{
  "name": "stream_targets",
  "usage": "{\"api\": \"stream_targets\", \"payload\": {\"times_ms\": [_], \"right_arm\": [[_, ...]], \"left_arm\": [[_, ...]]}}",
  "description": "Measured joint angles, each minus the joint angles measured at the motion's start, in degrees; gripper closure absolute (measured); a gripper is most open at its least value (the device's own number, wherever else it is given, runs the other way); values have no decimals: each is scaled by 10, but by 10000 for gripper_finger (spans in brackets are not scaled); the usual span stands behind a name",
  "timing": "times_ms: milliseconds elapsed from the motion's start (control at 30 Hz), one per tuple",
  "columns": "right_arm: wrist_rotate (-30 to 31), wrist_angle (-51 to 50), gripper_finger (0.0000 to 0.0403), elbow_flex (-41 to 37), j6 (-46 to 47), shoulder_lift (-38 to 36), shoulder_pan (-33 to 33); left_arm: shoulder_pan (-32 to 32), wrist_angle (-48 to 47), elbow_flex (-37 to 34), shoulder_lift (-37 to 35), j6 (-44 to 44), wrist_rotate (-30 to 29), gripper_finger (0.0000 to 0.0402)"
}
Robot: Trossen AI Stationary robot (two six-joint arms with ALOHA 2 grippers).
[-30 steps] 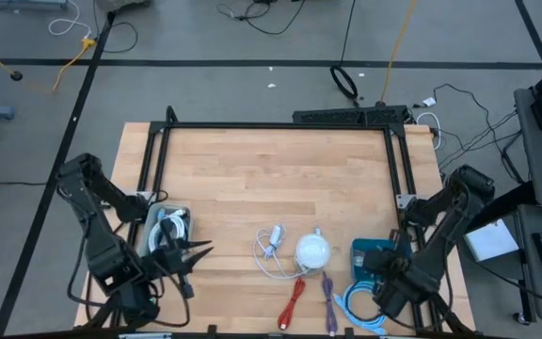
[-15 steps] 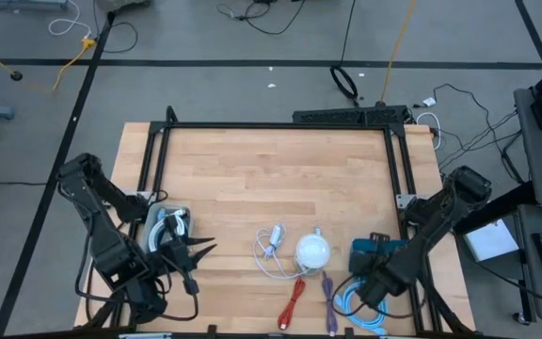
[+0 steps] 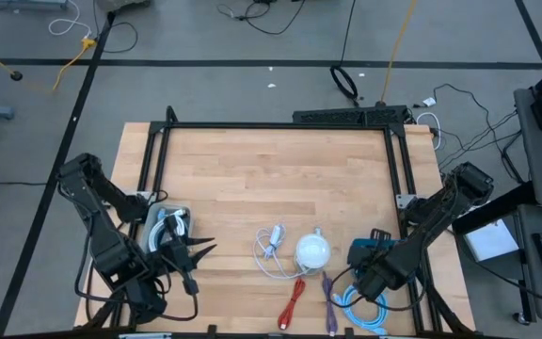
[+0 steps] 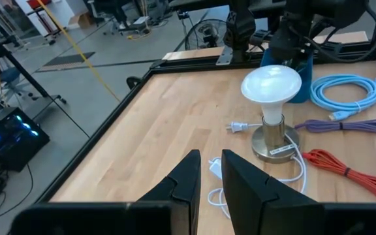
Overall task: Pick & Place USB Port
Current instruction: Put the green USB cable into the blue bin, then put the orange USB cable into the blue bin
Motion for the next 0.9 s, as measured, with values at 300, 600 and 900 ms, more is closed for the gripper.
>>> {"api": "stream_targets", "payload": {"times_ms": [300, 600, 900], "right_arm": [[2, -16, 262, 29, 25, -7, 0], [65, -143, 246, 134, 42, -7, 0], [103, 128, 248, 211, -42, -7, -9]], "left_arm": [[7, 0, -11, 0, -10, 0, 334], [34, 0, -22, 0, -15, 29, 334], [45, 0, -22, 0, -15, 66, 334]]}}
